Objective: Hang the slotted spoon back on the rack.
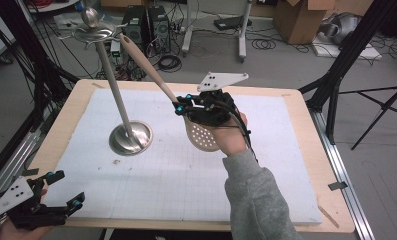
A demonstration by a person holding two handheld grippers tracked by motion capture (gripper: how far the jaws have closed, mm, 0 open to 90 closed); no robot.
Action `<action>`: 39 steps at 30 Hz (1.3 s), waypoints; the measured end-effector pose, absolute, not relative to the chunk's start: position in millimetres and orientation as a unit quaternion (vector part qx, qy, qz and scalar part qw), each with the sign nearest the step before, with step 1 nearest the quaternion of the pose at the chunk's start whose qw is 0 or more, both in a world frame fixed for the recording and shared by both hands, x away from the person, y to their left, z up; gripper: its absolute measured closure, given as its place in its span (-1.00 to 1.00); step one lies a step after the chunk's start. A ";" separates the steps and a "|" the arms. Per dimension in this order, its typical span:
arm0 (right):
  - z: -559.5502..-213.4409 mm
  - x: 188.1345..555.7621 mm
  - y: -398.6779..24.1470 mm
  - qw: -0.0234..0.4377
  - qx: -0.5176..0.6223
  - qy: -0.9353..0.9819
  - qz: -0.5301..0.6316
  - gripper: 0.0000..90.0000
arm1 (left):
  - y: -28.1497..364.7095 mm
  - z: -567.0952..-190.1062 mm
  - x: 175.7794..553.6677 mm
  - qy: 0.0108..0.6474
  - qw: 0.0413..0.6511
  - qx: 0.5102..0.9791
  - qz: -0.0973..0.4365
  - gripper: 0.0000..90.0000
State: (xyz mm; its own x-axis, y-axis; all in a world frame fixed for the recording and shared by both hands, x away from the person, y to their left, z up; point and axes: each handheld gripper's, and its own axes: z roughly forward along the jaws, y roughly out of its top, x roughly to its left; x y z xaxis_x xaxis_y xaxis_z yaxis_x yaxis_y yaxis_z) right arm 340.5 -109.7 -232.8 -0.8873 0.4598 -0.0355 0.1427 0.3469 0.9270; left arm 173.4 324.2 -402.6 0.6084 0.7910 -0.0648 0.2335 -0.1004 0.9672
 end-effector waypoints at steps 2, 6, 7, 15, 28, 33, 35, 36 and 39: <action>-232.5 341.1 -108.8 0.146 0.186 0.807 0.541 0.73 | 324.5 -402.9 173.3 0.368 0.562 0.698 0.248 -0.96; -232.2 341.6 -106.5 0.145 0.188 0.808 0.540 0.73 | 324.7 -402.9 173.2 0.367 0.562 0.698 0.249 -0.96; -232.2 341.9 -105.8 0.147 0.187 0.807 0.541 0.73 | 324.8 -402.8 173.2 0.367 0.562 0.698 0.250 -0.96; -233.3 344.5 -101.9 0.150 0.189 0.808 0.537 0.73 | 326.0 -402.3 172.1 0.370 0.563 0.695 0.254 -0.96; -235.8 347.4 -95.9 0.150 0.185 0.812 0.532 0.73 | 327.4 -402.3 170.5 0.370 0.560 0.696 0.256 -0.96; -236.8 349.0 -92.5 0.149 0.187 0.814 0.529 0.73 | 327.5 -402.5 169.8 0.371 0.560 0.695 0.257 -0.96; -237.6 350.2 -91.0 0.149 0.186 0.814 0.529 0.73 | 327.8 -402.3 169.3 0.372 0.561 0.694 0.257 -0.96; -237.7 350.5 -90.5 0.150 0.188 0.814 0.528 0.73 | 328.3 -402.0 169.1 0.371 0.560 0.695 0.257 -0.96; -238.2 350.8 -88.1 0.150 0.187 0.815 0.528 0.73 | 328.9 -401.9 168.4 0.372 0.560 0.694 0.258 -0.96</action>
